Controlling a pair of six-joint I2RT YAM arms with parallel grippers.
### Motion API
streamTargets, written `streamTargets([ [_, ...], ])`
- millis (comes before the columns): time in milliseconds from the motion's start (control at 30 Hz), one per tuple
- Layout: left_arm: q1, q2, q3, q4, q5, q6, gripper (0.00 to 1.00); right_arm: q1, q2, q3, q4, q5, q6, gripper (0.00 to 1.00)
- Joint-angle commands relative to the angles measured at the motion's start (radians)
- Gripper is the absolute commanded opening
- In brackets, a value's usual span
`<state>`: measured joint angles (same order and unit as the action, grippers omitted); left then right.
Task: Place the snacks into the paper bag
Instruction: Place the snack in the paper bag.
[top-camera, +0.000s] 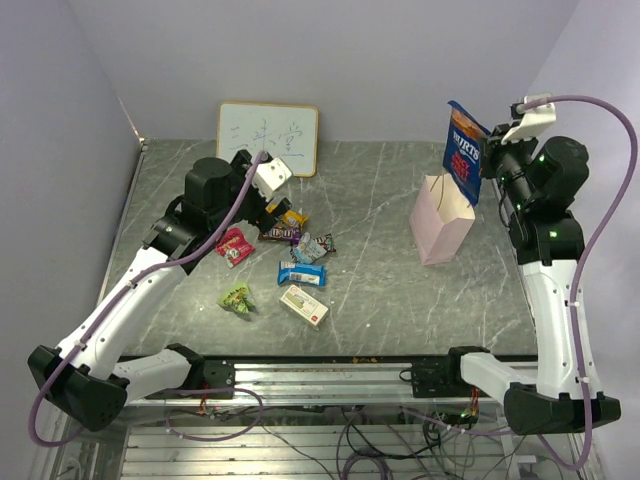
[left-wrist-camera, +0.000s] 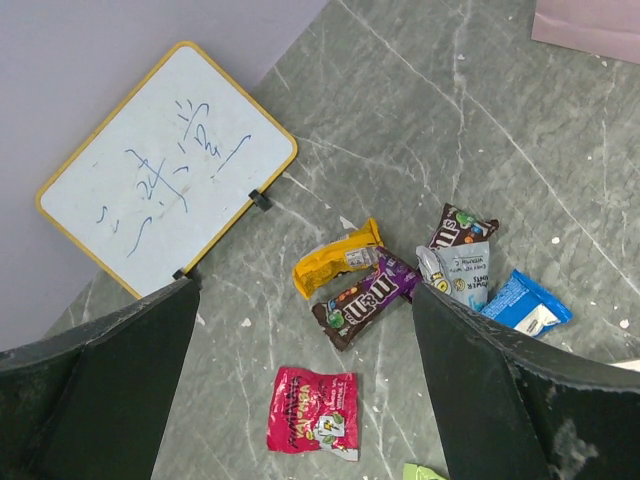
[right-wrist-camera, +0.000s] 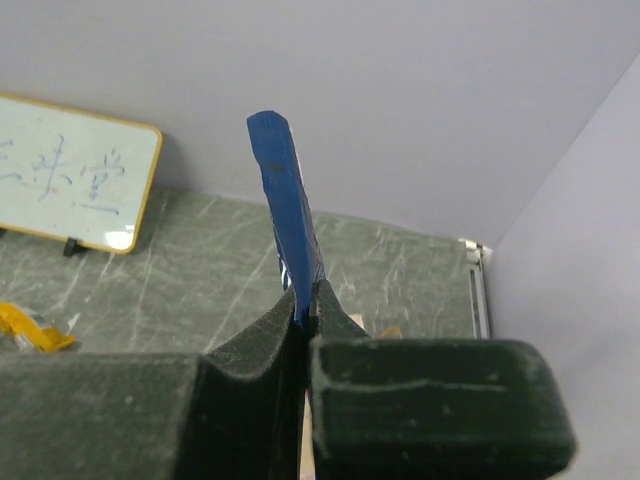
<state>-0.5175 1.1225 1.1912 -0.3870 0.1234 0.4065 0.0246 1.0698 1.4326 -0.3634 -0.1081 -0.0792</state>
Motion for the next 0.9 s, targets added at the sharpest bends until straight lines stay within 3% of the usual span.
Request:
streamTargets([
  [0,0.008,-0.02,-0.017,0.05,0.0,-0.017,0.99,-0.009,0.001,-0.064,0.033,-0.008,-0.024,0.0],
  [467,0.009,-0.016,-0.045,0.062,0.032,-0.014,0.99,-0.022,-0.011,-0.207,0.109,-0.117,-0.141,0.0],
  [867,0.01,-0.022,-0.065,0.073,0.032,-0.003,0.99,-0.052,0.03,-0.181,0.12,-0.205,-0.162,0.0],
])
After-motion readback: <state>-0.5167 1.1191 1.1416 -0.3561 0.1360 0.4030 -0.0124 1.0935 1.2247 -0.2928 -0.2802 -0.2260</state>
